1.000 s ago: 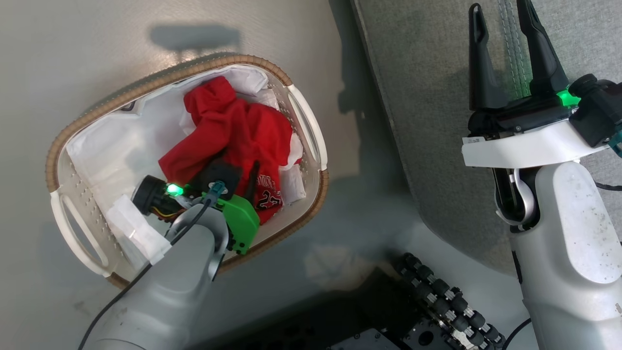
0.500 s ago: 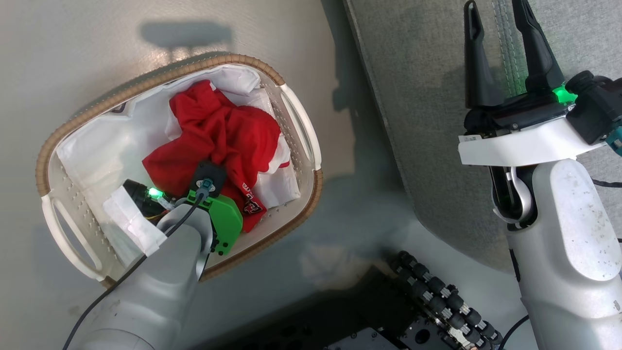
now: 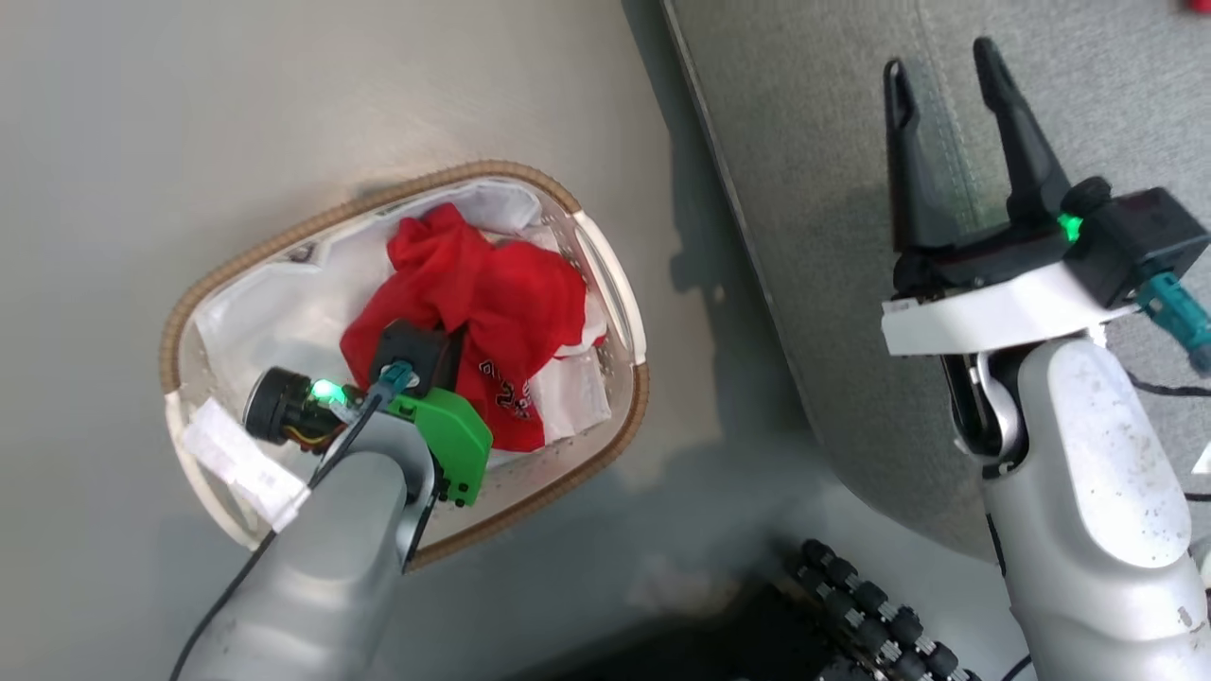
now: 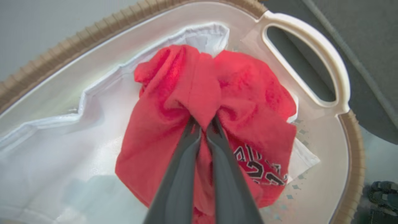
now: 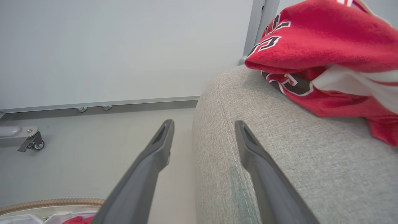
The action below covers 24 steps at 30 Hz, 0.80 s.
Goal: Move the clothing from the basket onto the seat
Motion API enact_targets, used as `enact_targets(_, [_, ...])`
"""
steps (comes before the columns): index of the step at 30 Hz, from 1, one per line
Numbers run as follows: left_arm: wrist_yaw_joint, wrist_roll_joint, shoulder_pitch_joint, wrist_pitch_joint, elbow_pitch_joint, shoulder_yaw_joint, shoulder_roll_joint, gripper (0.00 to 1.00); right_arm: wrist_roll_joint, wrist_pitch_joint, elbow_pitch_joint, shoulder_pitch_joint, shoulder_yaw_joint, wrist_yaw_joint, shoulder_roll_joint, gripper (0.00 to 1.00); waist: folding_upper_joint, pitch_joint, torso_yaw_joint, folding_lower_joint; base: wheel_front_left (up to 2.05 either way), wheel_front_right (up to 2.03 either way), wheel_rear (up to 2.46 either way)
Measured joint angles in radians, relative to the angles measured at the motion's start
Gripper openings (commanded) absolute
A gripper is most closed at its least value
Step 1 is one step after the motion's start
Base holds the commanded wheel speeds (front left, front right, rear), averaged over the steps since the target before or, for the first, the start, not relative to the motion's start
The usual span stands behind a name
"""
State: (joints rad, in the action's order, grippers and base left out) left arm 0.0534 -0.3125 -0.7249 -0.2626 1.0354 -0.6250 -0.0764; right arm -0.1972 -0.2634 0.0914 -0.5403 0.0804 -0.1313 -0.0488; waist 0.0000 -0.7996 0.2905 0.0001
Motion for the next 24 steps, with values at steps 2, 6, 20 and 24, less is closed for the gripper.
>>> enact_targets(2, [0.006, -0.008, 0.03, 0.0, -0.041, 0.013, -0.002, 0.0, 0.019, 0.0, 0.013, 0.018, -0.002, 0.0, 0.0, 1.0, 0.0, 0.032, -0.01, 0.0, 0.0, 0.0, 0.0])
enact_targets(6, [0.02, -0.01, 0.084, 0.0, -0.129, 0.035, -0.002, 0.0, 0.056, 0.0, 0.038, 0.053, -0.007, 0.0, 0.0, 1.0, 0.0, 0.108, -0.035, -0.0001, 0.0, 0.0, 0.0])
enact_targets(20, [0.061, 0.016, 0.162, -0.001, -0.346, 0.047, -0.037, 0.0, 0.11, 0.0, 0.123, 0.226, 0.011, 0.0, 0.001, 1.0, 0.0, 0.423, -0.116, -0.0002, 0.0, 0.0, 0.0])
enact_targets(24, [0.068, 0.025, 0.146, -0.001, -0.381, 0.028, -0.065, 0.0, 0.12, 0.0, 0.142, 0.264, 0.025, 0.0, 0.001, 1.0, 0.0, 0.51, -0.131, -0.0002, 0.0, 0.0, 0.0])
